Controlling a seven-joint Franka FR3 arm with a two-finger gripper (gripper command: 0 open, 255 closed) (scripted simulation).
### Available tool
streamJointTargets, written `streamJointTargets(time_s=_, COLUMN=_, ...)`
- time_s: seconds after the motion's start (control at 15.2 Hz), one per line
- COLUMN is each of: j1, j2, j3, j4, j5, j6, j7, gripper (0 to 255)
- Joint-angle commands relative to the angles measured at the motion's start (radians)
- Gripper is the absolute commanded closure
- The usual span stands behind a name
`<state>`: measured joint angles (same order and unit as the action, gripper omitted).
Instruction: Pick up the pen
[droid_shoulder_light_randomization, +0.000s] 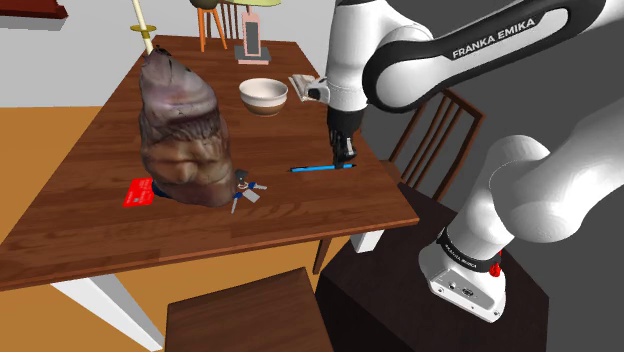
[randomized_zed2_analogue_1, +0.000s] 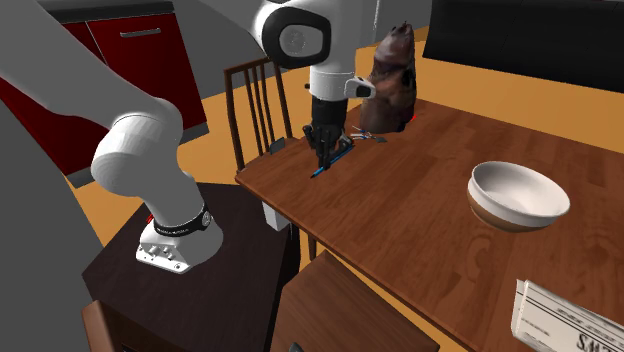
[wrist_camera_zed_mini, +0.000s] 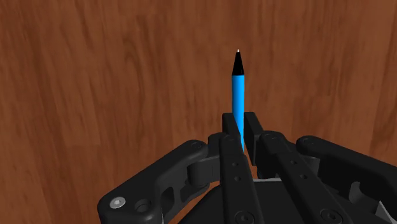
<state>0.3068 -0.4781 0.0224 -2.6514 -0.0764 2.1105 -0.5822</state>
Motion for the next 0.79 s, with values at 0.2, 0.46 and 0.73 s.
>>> streamJointTargets(time_s=0.2, j1=0.002, j2=-0.035, j3=0.0, j4=0.047, j5=0.004, j6=-0.082, j7=-0.006, gripper=255)
streamJointTargets(time_s=0.46, j1=0.003, j2=-0.056, j3=0.0, j4=0.087, j5=0.007, j6=-0.142, j7=-0.01, gripper=255)
streamJointTargets(time_s=0.73, j1=0.003, j2=-0.065, j3=0.0, j4=0.109, j5=0.008, j6=-0.174, j7=-0.012, gripper=255)
